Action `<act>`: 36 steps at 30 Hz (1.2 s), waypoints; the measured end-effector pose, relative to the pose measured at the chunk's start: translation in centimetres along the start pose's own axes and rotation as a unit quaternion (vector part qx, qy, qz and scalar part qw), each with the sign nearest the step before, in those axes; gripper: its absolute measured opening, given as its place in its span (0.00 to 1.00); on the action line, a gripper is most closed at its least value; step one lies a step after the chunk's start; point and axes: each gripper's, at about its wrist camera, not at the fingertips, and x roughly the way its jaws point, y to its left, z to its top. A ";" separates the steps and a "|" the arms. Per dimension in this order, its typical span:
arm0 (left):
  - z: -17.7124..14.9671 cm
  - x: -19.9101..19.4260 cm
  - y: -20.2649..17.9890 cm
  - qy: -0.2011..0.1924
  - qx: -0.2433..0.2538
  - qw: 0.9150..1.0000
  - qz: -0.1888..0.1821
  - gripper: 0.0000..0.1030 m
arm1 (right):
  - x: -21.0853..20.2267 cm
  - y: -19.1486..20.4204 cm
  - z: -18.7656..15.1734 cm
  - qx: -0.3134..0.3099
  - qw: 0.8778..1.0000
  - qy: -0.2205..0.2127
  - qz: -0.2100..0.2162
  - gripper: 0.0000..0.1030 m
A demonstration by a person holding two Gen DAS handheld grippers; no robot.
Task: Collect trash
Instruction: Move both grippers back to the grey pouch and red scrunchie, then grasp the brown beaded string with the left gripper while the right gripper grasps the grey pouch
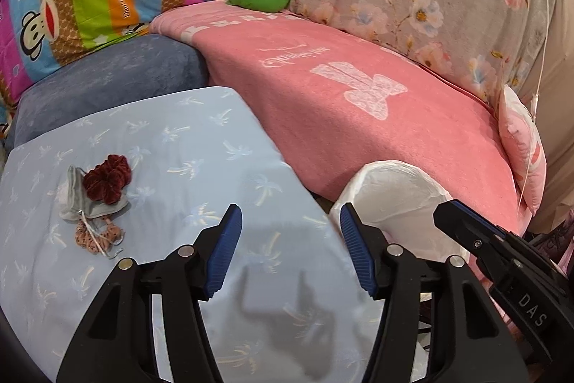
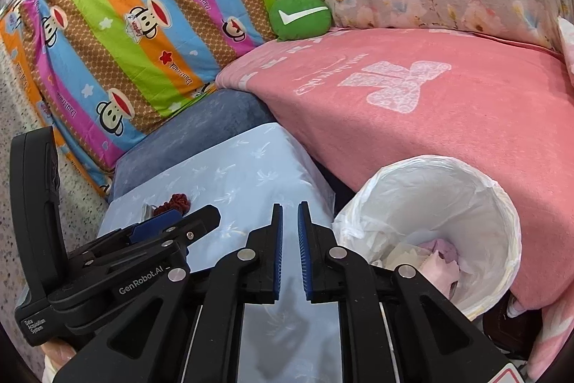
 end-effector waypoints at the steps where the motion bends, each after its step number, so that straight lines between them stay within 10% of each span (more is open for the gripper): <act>1: 0.0 -0.1 0.5 0.000 -0.004 1.000 0.003 0.54 | 0.2 0.3 -0.1 -0.003 1.000 0.002 0.001 0.13; 36: -3.8 -0.8 18.0 0.027 -0.124 0.987 0.099 0.62 | 9.4 14.4 -3.0 -0.108 0.989 0.088 0.056 0.15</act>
